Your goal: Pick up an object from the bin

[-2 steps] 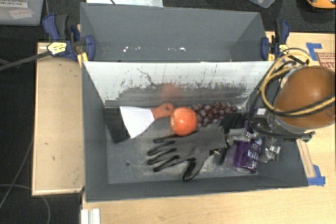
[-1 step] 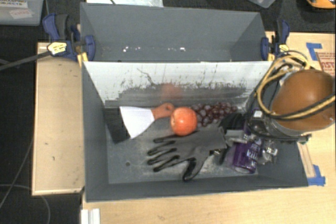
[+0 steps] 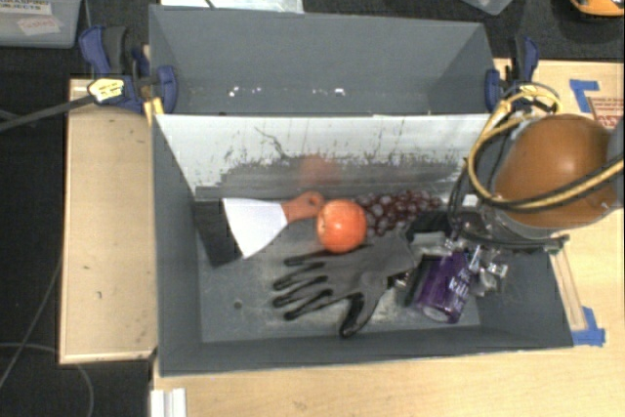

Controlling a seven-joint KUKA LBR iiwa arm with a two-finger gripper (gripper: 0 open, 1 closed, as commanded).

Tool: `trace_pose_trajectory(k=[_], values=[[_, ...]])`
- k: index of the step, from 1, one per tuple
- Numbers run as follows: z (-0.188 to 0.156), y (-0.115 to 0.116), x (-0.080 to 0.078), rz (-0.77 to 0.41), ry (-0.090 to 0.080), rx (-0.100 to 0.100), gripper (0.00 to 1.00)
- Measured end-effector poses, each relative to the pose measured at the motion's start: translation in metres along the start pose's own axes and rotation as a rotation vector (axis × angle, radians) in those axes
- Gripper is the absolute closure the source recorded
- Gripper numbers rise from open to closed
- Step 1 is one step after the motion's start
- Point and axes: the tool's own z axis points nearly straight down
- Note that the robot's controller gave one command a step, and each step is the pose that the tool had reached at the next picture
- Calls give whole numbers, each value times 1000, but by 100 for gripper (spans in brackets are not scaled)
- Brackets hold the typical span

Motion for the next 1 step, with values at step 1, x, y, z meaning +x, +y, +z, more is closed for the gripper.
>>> trace_pose_trajectory(k=[1], values=[[-24,-35,30,-191,-4,-3,0]])
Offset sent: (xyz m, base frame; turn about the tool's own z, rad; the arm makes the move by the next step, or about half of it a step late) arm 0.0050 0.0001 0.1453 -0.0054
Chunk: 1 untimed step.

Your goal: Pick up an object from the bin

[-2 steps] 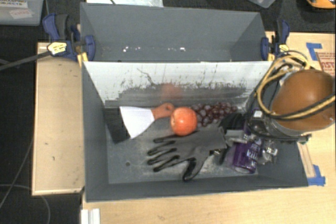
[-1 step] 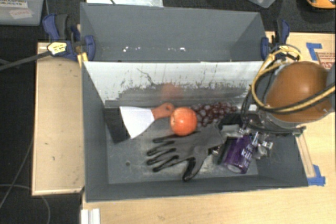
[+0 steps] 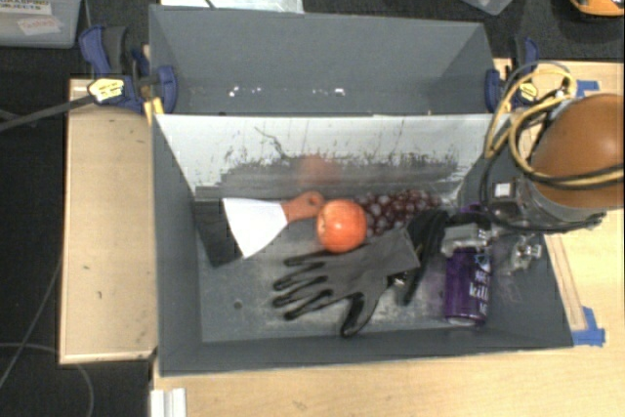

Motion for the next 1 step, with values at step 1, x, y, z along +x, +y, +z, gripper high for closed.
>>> trace_pose_trajectory(k=[1], values=[[-112,19,-40,176,1,1,0]])
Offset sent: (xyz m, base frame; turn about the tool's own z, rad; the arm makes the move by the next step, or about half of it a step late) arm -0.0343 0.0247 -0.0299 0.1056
